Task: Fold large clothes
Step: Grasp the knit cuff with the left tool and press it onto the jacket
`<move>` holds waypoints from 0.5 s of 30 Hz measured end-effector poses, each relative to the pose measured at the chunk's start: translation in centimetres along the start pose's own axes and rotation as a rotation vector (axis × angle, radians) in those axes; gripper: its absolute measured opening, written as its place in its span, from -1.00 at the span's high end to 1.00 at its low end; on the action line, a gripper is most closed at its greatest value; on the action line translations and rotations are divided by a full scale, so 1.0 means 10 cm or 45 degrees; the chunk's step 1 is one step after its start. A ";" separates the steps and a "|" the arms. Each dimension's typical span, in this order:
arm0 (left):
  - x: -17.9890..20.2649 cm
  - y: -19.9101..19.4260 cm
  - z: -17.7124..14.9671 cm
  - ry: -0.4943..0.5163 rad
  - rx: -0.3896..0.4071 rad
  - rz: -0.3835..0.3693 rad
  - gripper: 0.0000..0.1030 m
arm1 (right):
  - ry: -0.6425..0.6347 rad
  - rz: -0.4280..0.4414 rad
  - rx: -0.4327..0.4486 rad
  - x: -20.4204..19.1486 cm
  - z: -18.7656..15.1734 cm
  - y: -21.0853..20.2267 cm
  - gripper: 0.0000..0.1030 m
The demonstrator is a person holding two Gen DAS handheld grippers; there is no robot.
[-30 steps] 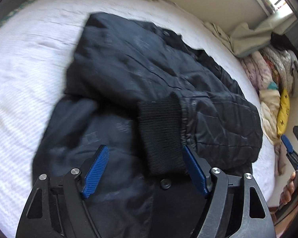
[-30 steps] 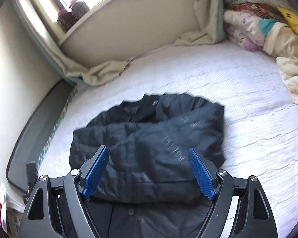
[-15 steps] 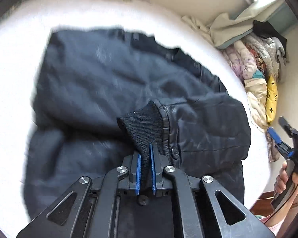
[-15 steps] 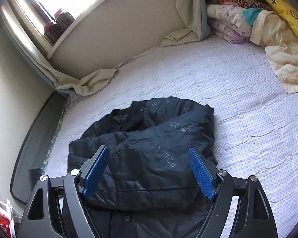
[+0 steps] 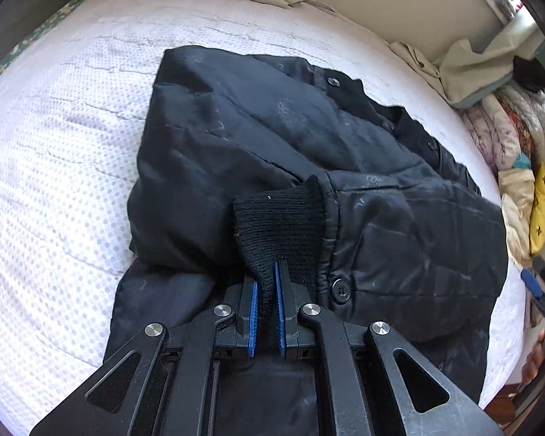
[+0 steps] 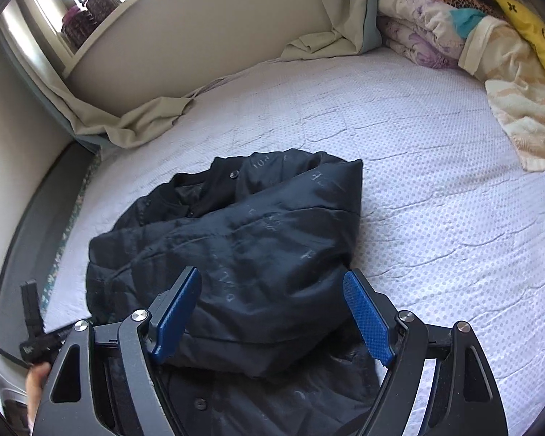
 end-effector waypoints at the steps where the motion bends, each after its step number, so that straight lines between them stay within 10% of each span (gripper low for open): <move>1: -0.01 -0.01 0.01 -0.006 0.006 0.002 0.81 | 0.001 -0.002 0.002 0.02 0.01 -0.01 -0.56; 7: -0.01 -0.14 -0.06 0.001 0.013 0.015 0.70 | -0.003 -0.022 -0.021 0.10 0.00 0.03 -0.42; 12: 0.02 -0.55 0.13 0.065 0.237 0.105 0.69 | -0.118 -0.076 0.014 -0.01 0.02 0.04 -0.24; 15: 0.26 -0.52 0.12 0.097 0.242 -0.052 0.68 | -0.186 -0.104 0.032 -0.11 0.02 0.09 -0.07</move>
Point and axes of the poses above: each gripper's, at about its wrist camera, not at the fingertips, and y roughly the way its jaws point, x to its right, z to its top, the point moved 10 cm from there along y, roughly the way its jaws point, and after that the axes turned 2 degrees about y, right-handed, at the moved point
